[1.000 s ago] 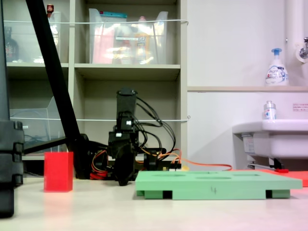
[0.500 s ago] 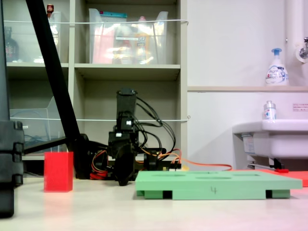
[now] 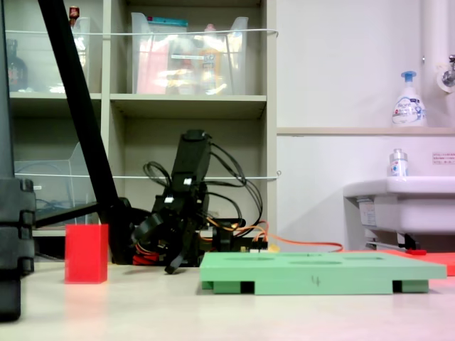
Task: Put the square block into the corresponding hole
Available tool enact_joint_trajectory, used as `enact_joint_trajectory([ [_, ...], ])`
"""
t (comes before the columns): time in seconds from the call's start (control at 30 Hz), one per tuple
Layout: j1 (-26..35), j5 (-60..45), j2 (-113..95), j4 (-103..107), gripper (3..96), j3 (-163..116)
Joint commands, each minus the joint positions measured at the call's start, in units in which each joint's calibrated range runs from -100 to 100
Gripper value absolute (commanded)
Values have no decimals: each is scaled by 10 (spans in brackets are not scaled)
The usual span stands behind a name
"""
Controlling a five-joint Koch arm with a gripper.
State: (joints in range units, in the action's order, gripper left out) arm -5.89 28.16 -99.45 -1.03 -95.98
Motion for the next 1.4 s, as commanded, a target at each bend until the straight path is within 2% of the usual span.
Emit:
enact_joint_trajectory([
  [0.03, 3, 66, -5, 393, 490, 204],
  [0.23, 32, 108, 6, 650, 489, 523],
  [0.5, 41, 116, 295, 979, 481, 1001],
  [0.83, 39, 102, 293, 988, 485, 1049],
  [0.9, 37, 103, 296, 983, 509, 1055],
  [1.03, 30, 108, 320, 971, 660, 1063],
  [1.13, 20, 108, 335, 956, 713, 1060],
  [1.4, 4, 119, 507, 968, 715, 1120],
])
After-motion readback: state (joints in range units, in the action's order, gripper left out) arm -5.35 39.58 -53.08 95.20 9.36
